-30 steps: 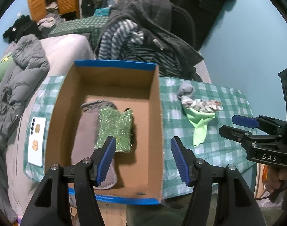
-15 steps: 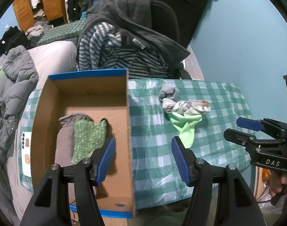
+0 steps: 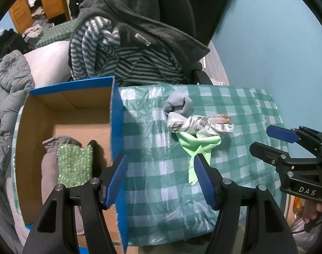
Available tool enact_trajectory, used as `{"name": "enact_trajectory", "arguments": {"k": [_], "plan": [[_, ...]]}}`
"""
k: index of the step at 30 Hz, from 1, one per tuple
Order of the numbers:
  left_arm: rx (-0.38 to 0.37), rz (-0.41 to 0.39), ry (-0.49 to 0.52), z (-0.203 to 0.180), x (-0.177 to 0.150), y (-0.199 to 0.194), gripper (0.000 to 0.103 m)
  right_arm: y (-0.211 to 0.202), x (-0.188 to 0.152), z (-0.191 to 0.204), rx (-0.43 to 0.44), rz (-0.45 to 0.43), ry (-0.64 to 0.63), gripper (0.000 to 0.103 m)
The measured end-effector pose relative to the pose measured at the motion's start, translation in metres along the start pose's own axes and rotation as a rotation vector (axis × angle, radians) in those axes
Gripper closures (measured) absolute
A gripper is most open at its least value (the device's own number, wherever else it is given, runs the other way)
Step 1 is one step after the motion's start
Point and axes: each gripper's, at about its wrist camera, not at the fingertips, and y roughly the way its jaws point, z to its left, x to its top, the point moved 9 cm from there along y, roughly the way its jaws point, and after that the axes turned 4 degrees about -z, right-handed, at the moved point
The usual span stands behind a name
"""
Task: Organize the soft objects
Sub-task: 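Move both open tools from the box back over the table toward the remaining items, then grasp the white plastic bag bundle with the right tool and lift it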
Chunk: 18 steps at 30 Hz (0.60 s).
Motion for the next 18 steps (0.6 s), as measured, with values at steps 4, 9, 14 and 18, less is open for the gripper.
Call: {"name": "enact_trajectory", "arguments": {"k": [4,9,14,18], "plan": [[0.009,0.02,-0.007,-0.005,0.006,0.014,0.037,0.012,0.011,-0.009,0.015,0.01,-0.011,0.042],[0.012,0.046,-0.027,-0.006,0.009,0.029,0.037,0.029,0.021,-0.014,0.031,0.034,-0.046,0.042],[0.016,0.074,-0.036,-0.011,0.01,0.046,0.037,0.053,0.029,-0.016,0.04,0.075,-0.107,0.041],[0.024,0.102,-0.038,-0.015,0.008,0.063,0.037,0.073,0.032,-0.017,0.05,0.105,-0.147,0.041]]}}
